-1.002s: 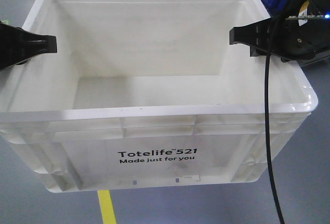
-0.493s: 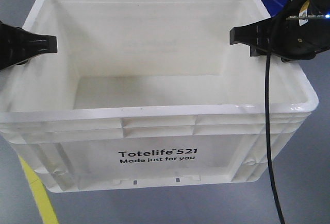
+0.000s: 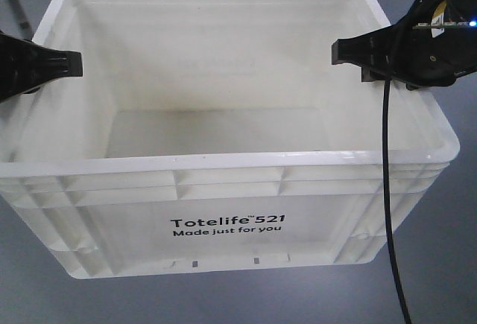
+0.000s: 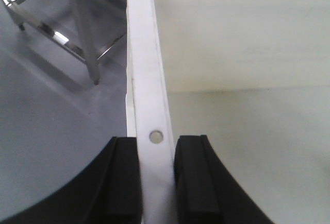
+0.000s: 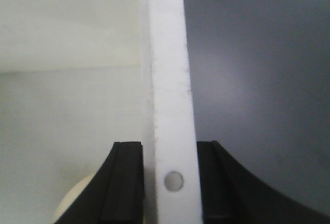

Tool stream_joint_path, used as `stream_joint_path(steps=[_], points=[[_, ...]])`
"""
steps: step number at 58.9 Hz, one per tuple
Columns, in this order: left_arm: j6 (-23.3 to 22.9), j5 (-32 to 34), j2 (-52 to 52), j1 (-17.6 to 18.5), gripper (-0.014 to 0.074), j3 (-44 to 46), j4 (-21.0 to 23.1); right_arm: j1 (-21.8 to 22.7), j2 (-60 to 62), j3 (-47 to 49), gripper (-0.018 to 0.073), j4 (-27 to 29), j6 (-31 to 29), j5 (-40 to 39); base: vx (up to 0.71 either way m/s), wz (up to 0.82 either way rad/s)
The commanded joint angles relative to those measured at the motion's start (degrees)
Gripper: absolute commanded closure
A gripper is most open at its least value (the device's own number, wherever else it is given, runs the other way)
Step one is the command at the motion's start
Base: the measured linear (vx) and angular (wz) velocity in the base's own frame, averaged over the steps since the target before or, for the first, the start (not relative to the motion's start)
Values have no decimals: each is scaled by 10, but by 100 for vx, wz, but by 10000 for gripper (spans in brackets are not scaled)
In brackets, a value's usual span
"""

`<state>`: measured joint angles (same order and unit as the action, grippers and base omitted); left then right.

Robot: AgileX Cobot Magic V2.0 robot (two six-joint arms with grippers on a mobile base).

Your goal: Place moving items into box and shelve

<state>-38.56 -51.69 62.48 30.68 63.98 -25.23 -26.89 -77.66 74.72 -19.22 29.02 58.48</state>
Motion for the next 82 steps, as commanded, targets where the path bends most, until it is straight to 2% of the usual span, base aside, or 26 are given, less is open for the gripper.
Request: stream_joint_path(steps=[1, 55, 82], points=[[3, 73, -19, 5, 619, 25, -35, 0, 25, 22, 575, -47, -11, -49, 19, -62], [3, 73, -19, 5, 619, 25, -35, 0, 25, 22, 575, -47, -11, -49, 17, -64], [3, 73, -19, 5, 619, 25, -35, 0, 26, 22, 575, -47, -11, -49, 16, -30]])
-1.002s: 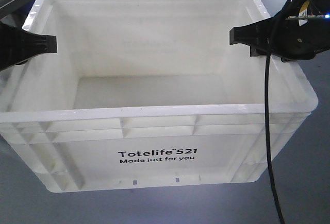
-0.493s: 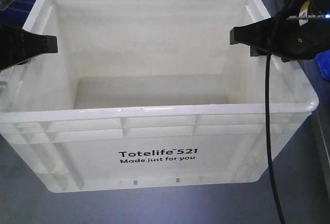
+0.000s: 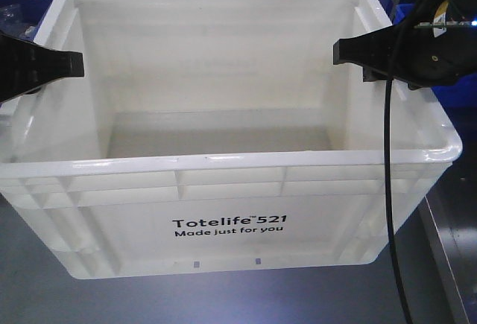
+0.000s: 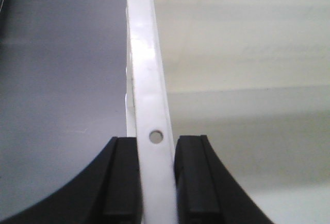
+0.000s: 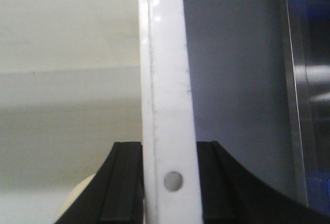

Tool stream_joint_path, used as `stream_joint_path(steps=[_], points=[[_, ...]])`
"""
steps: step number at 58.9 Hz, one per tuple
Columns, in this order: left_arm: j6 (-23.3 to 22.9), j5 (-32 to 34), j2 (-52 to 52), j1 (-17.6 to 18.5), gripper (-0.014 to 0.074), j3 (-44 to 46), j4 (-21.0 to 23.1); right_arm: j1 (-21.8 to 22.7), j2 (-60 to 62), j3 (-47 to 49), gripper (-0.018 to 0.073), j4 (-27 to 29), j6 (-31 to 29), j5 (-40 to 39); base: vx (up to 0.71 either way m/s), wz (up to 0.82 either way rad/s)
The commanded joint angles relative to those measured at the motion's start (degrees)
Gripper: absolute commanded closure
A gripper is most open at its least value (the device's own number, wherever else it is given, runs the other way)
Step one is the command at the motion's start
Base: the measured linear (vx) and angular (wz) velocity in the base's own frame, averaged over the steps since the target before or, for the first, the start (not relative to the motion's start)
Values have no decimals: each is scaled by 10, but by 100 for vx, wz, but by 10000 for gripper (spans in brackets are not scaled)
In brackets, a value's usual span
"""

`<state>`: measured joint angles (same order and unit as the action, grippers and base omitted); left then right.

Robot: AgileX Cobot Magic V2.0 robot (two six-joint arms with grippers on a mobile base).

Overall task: Place moving items into box and shelve
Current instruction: 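Hold the tote rims with both grippers while driving past blue bins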

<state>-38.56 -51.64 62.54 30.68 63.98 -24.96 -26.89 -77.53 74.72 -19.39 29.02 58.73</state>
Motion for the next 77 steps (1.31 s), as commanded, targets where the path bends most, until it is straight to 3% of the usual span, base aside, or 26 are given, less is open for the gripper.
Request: stream_joint_path(steps=[1, 77], points=[[3, 72, -20, 5, 619, 25, -38, 0, 25, 22, 575, -45, -11, -51, 17, -9], [3, 72, -20, 5, 619, 25, -38, 0, 25, 22, 575, -45, -11, -52, 25, 2]])
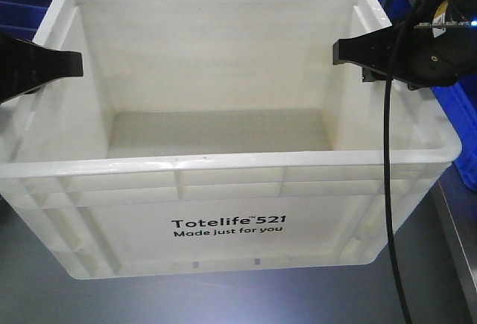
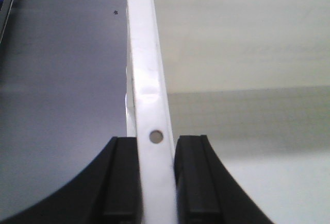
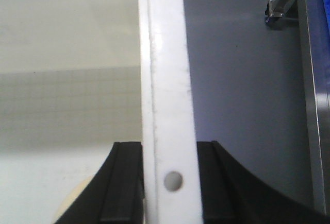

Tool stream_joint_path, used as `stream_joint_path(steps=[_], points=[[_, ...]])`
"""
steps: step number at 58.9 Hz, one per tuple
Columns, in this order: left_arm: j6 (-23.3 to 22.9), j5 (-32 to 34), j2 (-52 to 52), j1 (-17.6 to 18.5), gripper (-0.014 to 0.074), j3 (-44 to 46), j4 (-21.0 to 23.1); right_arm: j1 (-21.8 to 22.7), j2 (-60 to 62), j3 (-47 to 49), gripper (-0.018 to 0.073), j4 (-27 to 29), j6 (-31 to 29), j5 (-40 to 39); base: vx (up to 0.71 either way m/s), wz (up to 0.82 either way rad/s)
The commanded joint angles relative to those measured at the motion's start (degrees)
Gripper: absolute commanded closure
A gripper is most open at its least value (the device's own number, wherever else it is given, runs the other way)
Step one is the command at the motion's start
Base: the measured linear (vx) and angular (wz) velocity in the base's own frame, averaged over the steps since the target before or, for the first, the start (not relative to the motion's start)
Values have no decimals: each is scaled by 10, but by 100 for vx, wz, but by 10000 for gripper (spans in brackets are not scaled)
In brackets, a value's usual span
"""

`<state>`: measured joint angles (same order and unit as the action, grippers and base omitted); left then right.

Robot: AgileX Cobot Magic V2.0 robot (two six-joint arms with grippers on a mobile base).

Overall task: Place moving items into box and shelve
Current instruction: 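Hold the tote rims with both grippers while driving past blue bins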

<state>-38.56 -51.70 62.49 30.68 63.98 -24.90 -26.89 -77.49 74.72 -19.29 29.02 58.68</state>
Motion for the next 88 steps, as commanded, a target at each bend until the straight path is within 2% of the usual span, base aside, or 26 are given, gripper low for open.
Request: stream_joint_path(steps=[1, 88], points=[[3, 73, -20, 5, 619, 25, -38, 0, 24, 22, 575, -47, -11, -51, 32, -8], [3, 73, -20, 5, 619, 25, -38, 0, 24, 22, 575, -47, -11, -51, 35, -2]])
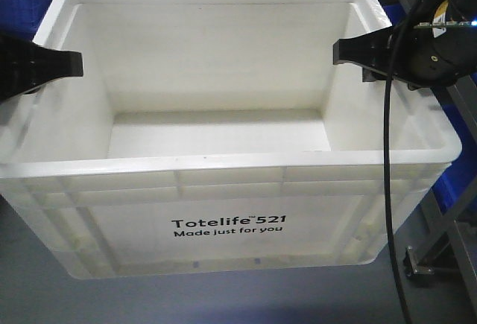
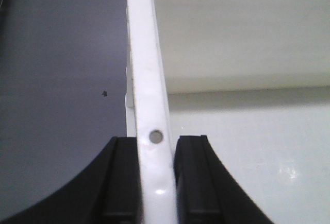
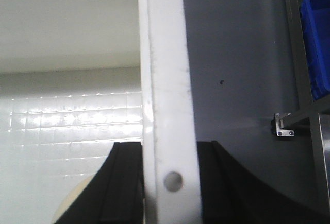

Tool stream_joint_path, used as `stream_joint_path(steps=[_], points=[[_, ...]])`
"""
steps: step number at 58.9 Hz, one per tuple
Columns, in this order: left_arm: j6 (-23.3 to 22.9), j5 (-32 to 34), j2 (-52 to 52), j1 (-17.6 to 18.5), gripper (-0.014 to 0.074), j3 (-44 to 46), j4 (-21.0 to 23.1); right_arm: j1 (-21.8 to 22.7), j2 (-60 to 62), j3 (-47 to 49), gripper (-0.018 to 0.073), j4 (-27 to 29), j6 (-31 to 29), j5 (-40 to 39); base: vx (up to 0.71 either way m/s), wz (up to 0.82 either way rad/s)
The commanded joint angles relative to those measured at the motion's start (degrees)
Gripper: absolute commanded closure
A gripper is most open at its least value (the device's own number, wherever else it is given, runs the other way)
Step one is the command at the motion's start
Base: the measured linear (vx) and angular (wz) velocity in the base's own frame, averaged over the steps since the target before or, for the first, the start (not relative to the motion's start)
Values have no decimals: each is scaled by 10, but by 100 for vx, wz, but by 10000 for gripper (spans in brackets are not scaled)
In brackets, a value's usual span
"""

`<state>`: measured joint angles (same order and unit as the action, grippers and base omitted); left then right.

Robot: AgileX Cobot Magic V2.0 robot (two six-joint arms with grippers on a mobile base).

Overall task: Place moving items into box and shelve
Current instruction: 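Hold the tote rims with both grippers while driving past blue bins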

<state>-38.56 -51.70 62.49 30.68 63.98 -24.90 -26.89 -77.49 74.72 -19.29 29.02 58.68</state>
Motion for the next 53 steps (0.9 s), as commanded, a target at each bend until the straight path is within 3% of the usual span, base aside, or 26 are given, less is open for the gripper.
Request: stream_joint_path(steps=[1, 53], points=[[3, 73, -20, 5, 619, 25, -38, 0, 24, 22, 575, -47, -11, -51, 35, -3], [3, 73, -20, 5, 619, 25, -38, 0, 24, 22, 575, -47, -11, -52, 36, -3]])
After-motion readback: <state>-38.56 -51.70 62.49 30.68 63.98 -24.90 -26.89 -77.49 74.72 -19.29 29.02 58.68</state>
